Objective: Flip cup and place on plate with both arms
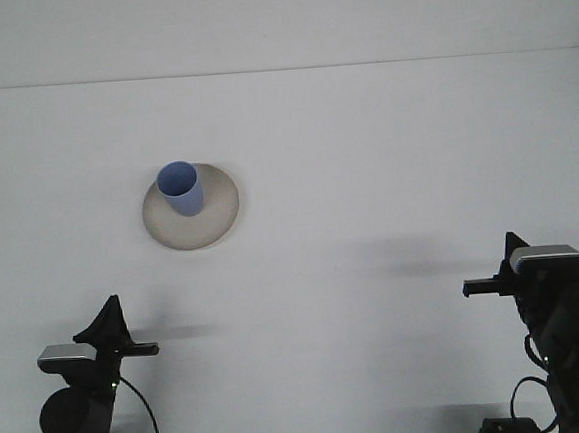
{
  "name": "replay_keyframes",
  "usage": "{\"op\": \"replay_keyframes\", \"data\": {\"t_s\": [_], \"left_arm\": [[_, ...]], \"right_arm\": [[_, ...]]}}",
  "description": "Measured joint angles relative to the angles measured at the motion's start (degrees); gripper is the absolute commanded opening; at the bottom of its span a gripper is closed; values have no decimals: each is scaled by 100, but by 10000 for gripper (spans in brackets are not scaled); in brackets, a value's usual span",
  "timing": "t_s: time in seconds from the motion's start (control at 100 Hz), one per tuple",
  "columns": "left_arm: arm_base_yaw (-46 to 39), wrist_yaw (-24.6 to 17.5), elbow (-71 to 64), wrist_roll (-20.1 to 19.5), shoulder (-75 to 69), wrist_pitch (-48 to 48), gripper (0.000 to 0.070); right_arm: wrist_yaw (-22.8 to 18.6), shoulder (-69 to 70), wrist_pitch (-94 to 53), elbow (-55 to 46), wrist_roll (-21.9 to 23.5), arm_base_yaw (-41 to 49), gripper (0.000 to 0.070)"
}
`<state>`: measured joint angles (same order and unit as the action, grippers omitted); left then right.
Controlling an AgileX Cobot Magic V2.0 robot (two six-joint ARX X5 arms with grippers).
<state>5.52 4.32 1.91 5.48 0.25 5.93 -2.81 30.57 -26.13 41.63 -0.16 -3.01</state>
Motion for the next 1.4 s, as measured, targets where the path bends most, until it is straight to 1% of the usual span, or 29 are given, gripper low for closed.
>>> {"op": "replay_keyframes", "data": {"t_s": [0.14, 0.37, 0.49, 0.68, 0.949, 1.399], "left_arm": [[0, 0, 0, 2, 0, 0, 12], [0, 0, 0, 0, 0, 0, 12], [0, 0, 0, 0, 0, 0, 12], [0, 0, 0, 0, 0, -2, 12], [0, -2, 0, 2, 0, -26, 12], [0, -2, 0, 2, 0, -33, 12]], "right_arm": [[-15, -509, 706, -503, 0, 33, 0], [-17, -1663, 2232, -1993, 0, 35, 0], [-17, -2332, 2367, -2658, 0, 35, 0], [-17, -3060, 2544, -3418, 0, 37, 0], [-20, -3042, 3523, -4063, 2, 74, 0], [-17, -3045, 3611, -4079, 2, 74, 0]]}}
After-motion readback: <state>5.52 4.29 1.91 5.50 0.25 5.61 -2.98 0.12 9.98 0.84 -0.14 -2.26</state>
